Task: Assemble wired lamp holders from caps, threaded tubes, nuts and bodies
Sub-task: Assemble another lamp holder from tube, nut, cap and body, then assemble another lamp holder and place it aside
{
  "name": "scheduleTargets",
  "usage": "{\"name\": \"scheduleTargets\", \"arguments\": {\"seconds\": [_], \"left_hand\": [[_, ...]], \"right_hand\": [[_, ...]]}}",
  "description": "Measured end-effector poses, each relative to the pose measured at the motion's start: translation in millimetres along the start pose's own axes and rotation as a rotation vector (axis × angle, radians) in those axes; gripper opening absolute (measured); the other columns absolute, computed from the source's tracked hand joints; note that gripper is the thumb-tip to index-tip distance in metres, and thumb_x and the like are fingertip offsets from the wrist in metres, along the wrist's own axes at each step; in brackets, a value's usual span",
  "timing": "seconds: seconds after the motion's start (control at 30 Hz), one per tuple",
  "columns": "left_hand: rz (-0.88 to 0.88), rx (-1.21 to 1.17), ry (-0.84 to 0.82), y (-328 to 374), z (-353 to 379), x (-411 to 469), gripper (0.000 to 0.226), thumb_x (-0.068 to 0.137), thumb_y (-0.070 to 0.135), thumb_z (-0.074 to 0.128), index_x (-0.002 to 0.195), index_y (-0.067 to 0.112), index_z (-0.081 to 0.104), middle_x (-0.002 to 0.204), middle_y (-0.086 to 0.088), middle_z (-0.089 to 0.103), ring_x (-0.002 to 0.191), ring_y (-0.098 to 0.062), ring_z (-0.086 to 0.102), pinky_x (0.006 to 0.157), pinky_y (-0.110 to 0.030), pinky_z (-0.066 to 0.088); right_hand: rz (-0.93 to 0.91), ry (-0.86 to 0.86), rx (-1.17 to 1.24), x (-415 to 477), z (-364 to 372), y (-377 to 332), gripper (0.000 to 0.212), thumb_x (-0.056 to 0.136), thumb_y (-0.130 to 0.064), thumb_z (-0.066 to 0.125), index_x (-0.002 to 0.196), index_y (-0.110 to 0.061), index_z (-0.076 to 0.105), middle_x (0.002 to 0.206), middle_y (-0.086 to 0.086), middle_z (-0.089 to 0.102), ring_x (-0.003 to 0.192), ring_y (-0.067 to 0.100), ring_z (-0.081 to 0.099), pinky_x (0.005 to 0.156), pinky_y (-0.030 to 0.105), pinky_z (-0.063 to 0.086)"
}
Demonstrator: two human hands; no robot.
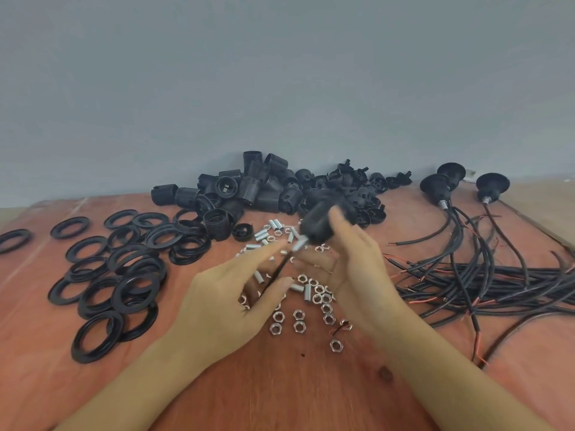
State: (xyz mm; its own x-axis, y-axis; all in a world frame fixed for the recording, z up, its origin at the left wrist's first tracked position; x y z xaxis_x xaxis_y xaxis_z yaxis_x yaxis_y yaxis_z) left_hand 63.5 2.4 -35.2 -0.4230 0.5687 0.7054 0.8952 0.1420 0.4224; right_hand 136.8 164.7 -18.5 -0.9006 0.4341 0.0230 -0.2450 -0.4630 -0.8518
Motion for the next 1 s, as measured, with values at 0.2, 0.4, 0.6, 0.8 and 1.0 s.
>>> {"name": "scheduleTargets", "arguments": {"seconds": [0.2,0.4,0.6,0.8,1.0], "left_hand": [[0.060,0.029,-0.051,-2.7,-1.7,-0.5,0.032,0.096,0.039,0.052,0.100,0.018,0.075,0.085,0.041,0.049,0.052,0.003,0.053,0.057,-0.003,0.035],[0.005,0.091,-0.073,-8.6,-1.2,-0.4,0.023,0.093,0.034,0.056,0.089,0.022,0.075,0.074,0.020,0.063,0.054,-0.001,0.054,0.053,-0.017,0.044],[-0.069,0.180,-0.129,-9.7,-0.2,-0.2,0.017,0.091,0.036,0.059,0.096,0.026,0.073,0.086,0.027,0.058,0.067,0.001,0.058,0.060,-0.024,0.051],[-0.133,0.282,-0.220,-24.4,-0.7,0.7,0.024,0.084,0.022,0.075,0.108,0.019,0.073,0.109,0.008,0.067,0.104,-0.014,0.060,0.091,-0.031,0.048],[-0.225,0.331,-0.307,-33.5,-1.9,-1.5,0.026,0.090,0.030,0.067,0.114,0.023,0.072,0.122,0.009,0.063,0.116,-0.013,0.053,0.098,-0.025,0.039]], "right_hand": [[0.035,0.350,-0.058,41.9,-45.6,-76.0,0.049,0.092,-0.058,0.052,0.102,-0.011,0.060,0.067,0.000,0.064,0.037,0.005,0.045,0.030,0.016,0.033],[-0.160,0.569,-0.750,101.9,-107.9,-106.7,0.037,0.090,-0.015,0.065,0.125,-0.008,0.055,0.081,0.007,0.054,0.058,0.015,0.046,0.043,0.022,0.035],[-0.145,0.639,-1.129,125.3,-150.1,-87.8,0.054,0.089,0.003,0.055,0.142,-0.003,0.044,0.128,0.020,0.058,0.121,0.032,0.053,0.093,0.030,0.041],[-0.166,0.611,-1.363,118.2,-134.0,-82.2,0.056,0.087,0.001,0.051,0.142,-0.008,0.047,0.138,0.020,0.054,0.126,0.037,0.051,0.106,0.042,0.043],[-0.513,0.349,-1.303,73.6,-54.1,-56.1,0.025,0.090,-0.013,0.056,0.111,-0.020,0.068,0.095,-0.013,0.066,0.080,-0.005,0.058,0.080,0.015,0.045]]}}
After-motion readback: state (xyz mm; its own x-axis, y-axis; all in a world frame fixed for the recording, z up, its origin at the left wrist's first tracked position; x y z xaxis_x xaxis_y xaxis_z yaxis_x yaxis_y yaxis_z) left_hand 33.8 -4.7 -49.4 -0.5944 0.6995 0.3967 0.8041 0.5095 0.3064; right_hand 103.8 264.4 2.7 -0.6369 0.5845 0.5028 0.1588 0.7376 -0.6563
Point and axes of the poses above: each hand's wrist, its own x-axis towards the middle knuckle, its own z-axis out of the palm, y = z × x, the point moved 1 cm from there along x, towards the middle knuckle
